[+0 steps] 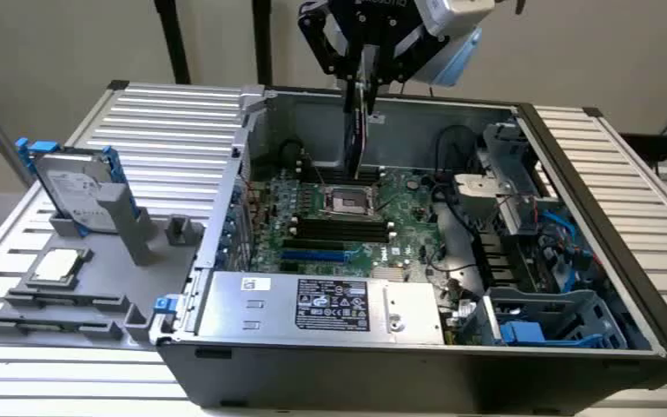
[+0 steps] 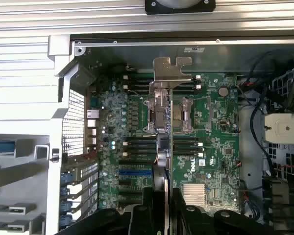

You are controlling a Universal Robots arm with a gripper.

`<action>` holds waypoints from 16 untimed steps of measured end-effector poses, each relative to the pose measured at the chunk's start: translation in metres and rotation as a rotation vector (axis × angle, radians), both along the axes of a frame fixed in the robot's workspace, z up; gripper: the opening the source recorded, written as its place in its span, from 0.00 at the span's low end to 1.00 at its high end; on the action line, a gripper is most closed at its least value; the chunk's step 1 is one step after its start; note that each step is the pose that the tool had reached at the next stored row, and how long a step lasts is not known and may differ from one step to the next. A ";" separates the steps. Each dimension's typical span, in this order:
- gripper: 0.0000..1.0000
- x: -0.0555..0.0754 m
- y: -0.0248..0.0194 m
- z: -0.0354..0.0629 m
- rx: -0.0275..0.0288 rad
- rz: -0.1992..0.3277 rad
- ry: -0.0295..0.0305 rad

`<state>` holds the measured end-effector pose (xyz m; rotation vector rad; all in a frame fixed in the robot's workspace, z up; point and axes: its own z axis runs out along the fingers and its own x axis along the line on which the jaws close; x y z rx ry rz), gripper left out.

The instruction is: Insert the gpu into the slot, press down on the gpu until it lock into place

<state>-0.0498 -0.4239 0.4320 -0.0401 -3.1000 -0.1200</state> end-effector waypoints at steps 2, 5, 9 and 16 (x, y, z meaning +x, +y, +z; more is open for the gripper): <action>0.26 0.000 0.0000 0.0000 0.0000 0.000 0.0000; 0.26 0.000 0.0000 0.0000 0.0001 0.000 0.0000; 0.26 0.000 0.0000 0.0000 0.0000 0.000 0.0000; 0.26 0.000 0.0002 0.0000 0.0000 0.054 0.0001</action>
